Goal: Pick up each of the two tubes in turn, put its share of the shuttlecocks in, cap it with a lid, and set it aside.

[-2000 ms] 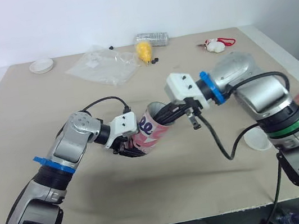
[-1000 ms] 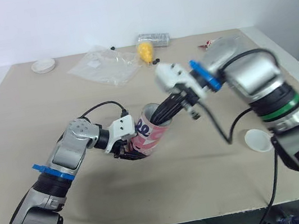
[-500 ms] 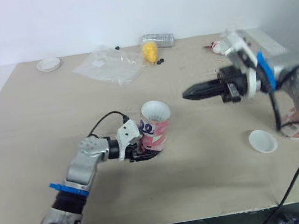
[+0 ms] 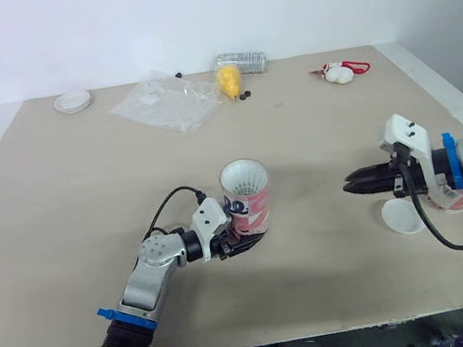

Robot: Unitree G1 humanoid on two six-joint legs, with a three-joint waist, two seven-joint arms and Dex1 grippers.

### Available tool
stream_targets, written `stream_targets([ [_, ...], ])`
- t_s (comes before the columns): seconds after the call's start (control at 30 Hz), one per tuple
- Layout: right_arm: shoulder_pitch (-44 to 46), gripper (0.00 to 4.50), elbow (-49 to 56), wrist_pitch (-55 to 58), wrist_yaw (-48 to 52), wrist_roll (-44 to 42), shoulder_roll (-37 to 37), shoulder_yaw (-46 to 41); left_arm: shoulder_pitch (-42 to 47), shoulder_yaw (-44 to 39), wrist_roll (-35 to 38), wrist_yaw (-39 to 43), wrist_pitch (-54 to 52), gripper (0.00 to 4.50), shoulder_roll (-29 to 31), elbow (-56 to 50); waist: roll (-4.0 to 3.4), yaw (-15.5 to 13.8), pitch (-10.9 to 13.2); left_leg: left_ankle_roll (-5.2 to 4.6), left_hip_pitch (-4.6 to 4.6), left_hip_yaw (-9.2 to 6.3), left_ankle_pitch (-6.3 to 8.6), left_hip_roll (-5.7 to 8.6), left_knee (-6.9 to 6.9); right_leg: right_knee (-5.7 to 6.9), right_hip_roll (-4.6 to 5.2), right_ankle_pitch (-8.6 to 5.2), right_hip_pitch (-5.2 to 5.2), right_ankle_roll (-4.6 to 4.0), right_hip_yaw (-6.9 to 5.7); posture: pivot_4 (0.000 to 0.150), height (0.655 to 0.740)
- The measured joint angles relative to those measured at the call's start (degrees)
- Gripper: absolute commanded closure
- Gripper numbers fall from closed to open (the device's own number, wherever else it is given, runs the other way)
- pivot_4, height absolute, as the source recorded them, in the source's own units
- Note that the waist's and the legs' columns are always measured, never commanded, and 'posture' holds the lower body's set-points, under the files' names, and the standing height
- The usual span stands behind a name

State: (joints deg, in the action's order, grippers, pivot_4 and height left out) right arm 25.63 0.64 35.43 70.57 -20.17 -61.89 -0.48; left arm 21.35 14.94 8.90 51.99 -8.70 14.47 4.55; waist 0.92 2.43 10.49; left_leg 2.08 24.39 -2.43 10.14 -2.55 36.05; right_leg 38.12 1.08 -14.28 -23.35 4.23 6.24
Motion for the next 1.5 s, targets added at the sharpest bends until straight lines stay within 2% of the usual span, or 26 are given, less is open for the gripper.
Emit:
stream_targets([
  [0.03,-0.04,2.21,-0.74,-1.77,0.68,1.21,-0.66,0.87,0.01,0.11,-0.06,-0.12,0.11,1.51,0.03,0.01,0.0,0.08,0.0,0.0,0.0,0.0,0.0,0.0,0.0,0.0,0.0,0.0,0.0,0.0,0.0,0.15,0.74],
  [0.07,-0.03,1.59,-2.3,-4.59,1.7,3.22,-1.55,2.2,0.02,0.32,-0.16,-0.24,0.23,1.51,0.05,0.01,0.0,0.16,0.0,0.0,-0.01,0.01,0.0,0.0,0.0,0.0,0.0,0.0,0.0,0.0,0.0,0.15,0.74],
  [0.1,-0.02,1.16,-2.85,-5.45,1.99,3.83,-1.78,2.64,0.02,0.38,-0.18,-0.25,0.27,1.51,0.05,0.01,0.0,0.17,0.0,0.0,-0.01,0.01,0.0,0.0,0.0,0.0,0.0,0.0,0.0,0.0,0.0,0.15,0.74],
  [0.13,0.02,0.92,-3.43,-6.41,2.45,4.62,-1.87,3.0,0.03,0.43,-0.2,-0.26,0.3,1.51,0.08,0.01,0.0,0.18,0.0,0.0,-0.02,0.01,0.0,0.0,0.0,0.0,-0.01,0.0,0.0,0.0,0.0,0.15,0.74],
  [0.2,0.31,0.1,-5.04,-8.51,4.81,6.25,-2.98,4.92,0.04,0.54,-0.2,-0.27,0.37,1.51,0.11,0.0,0.0,0.16,0.0,0.0,-0.02,0.01,0.0,0.0,0.0,0.0,0.0,0.0,0.01,0.0,0.01,0.15,0.74],
  [0.23,0.35,0.04,-5.45,-9.1,5.77,6.7,-3.36,5.23,0.04,0.57,-0.2,-0.25,0.37,1.51,0.12,-0.01,0.0,0.16,0.0,0.0,-0.01,0.01,0.0,0.0,0.0,0.0,0.0,0.0,0.01,0.01,0.01,0.15,0.74],
  [0.37,1.09,0.04,-10.23,-17.35,10.02,11.37,-6.96,7.72,0.02,0.91,-0.16,-0.21,0.25,1.51,0.43,-0.29,-0.02,0.18,0.0,0.01,-0.03,0.08,0.01,0.01,-0.02,-0.04,0.03,-0.03,0.01,0.01,0.02,0.15,0.74],
  [0.47,4.49,0.04,-16.55,-24.86,11.71,15.64,-7.01,9.88,-0.03,0.94,-0.09,-0.2,0.05,1.51,0.66,-0.45,-0.02,0.26,0.0,0.01,-0.09,0.14,0.01,0.0,-0.04,-0.04,0.03,-0.04,0.02,-0.03,0.07,0.15,0.74],
  [0.9,16.39,0.04,-35.16,-39.77,15.36,23.96,-0.83,14.57,-0.42,1.17,0.17,-0.28,-0.39,1.51,0.59,-1.09,-0.05,0.28,0.0,0.02,-0.12,0.2,0.01,0.0,-0.07,-0.04,0.04,-0.01,0.04,0.02,0.13,0.15,0.74],
  [1.2,19.73,0.04,-44.43,-47.42,15.44,28.84,0.87,16.24,-1.37,1.1,0.33,0.24,0.3,1.51,1.91,-1.79,-0.07,0.31,-0.02,0.02,-0.22,0.22,0.0,0.0,-0.22,-0.04,0.03,-0.04,0.06,-0.04,0.15,0.15,0.74],
  [1.5,20.51,0.04,-45.76,-48.53,15.87,29.29,1.89,16.17,-1.33,1.1,0.31,0.4,0.17,1.51,2.05,-1.76,-0.07,0.35,-0.02,0.02,-0.32,0.25,0.0,-0.01,-0.21,-0.03,0.03,-0.01,0.15,-0.03,0.17,0.15,0.74],
])
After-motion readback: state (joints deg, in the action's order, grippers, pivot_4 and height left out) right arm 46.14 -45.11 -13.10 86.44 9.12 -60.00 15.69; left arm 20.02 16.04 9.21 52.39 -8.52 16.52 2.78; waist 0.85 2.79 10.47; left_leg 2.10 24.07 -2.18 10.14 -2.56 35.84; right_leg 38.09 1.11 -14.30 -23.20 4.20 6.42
